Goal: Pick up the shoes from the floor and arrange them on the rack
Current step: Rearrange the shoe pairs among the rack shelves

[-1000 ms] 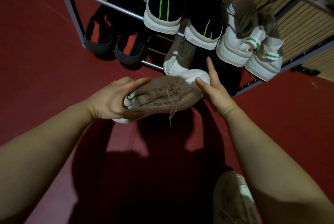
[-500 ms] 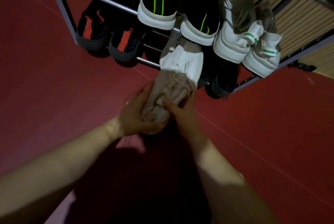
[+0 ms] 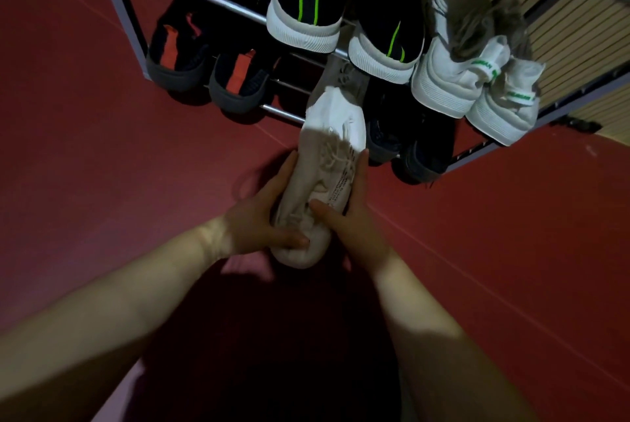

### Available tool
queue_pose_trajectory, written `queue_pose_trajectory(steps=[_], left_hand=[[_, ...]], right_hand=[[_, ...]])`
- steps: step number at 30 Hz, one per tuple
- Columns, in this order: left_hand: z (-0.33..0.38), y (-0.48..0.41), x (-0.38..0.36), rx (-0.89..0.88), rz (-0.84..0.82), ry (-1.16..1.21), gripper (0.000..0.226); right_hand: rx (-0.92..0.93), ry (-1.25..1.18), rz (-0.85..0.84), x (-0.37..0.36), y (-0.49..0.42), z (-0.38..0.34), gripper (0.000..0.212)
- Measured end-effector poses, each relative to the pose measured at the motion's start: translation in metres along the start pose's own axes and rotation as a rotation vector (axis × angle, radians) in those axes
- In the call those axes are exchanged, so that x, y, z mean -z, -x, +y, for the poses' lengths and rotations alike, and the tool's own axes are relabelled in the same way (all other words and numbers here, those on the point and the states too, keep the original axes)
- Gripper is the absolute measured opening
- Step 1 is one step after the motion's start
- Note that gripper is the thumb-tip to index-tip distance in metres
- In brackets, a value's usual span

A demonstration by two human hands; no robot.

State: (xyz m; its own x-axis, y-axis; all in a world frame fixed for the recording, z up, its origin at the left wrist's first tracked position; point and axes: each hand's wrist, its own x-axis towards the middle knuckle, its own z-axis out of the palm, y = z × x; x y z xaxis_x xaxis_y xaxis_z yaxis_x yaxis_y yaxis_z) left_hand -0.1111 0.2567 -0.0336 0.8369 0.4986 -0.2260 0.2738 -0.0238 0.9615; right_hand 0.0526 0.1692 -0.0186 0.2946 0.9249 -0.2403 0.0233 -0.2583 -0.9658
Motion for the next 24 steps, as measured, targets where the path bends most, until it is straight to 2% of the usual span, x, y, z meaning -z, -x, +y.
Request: queue_pose_trajectory(steps=[2,6,8,9,11,13,15,16,18,19,20,21,22,24], left_hand=[[0.003,-0.004,0.0,-0.002,-0.01,-0.007,0.123],[0.012,-0.016,0.01,-0.002,-0.106,-0.101,0.117],[0.013,-0.027,0.016,0.058,-0.118,0.003,0.11],[0.014,-0.034,0.018,0.096,-0.044,0.112,0.103],[0.011,-0.055,0.019,0.176,0.2,0.278,0.092],[0.0,-0.08,0.019,0.17,0.314,0.174,0.096],[0.005,-0.1,0.012,0.103,0.294,-0.074,0.104],[0.008,-0.106,0.007,0.103,0.344,-0.147,0.103],[0.02,-0.123,0.004,0.177,0.408,0.0,0.09],[0.018,-0.135,0.009,0.06,0.53,-0.073,0.082],[0.016,-0.146,0.005,0.041,0.587,0.011,0.083],[0.019,-0.152,-0.003,0.148,0.542,0.242,0.094],[0.02,-0.157,-0.006,0.146,0.548,0.236,0.104],[0.025,-0.162,-0.012,0.295,0.562,0.321,0.111]], right_hand=[[-0.009,-0.035,0.02,0.003,0.001,0.0,0.095],[-0.031,-0.163,0.099,0.012,0.007,-0.002,0.109],[-0.04,-0.223,0.124,0.021,0.008,-0.004,0.103],[-0.06,-0.242,0.141,0.027,0.009,-0.006,0.103],[-0.094,-0.264,0.159,0.043,0.01,-0.005,0.116],[-0.111,-0.268,0.151,0.058,0.012,-0.004,0.131],[-0.107,-0.263,0.124,0.066,0.013,-0.004,0.135],[-0.096,-0.266,0.122,0.069,0.013,-0.003,0.132],[-0.081,-0.269,0.124,0.072,0.013,-0.002,0.128],[-0.078,-0.266,0.125,0.074,0.014,-0.001,0.129],[-0.077,-0.257,0.131,0.075,0.015,0.0,0.128],[-0.074,-0.249,0.145,0.076,0.016,0.001,0.122],[-0.068,-0.25,0.162,0.077,0.017,0.002,0.116],[-0.066,-0.269,0.186,0.079,0.018,0.005,0.104]])
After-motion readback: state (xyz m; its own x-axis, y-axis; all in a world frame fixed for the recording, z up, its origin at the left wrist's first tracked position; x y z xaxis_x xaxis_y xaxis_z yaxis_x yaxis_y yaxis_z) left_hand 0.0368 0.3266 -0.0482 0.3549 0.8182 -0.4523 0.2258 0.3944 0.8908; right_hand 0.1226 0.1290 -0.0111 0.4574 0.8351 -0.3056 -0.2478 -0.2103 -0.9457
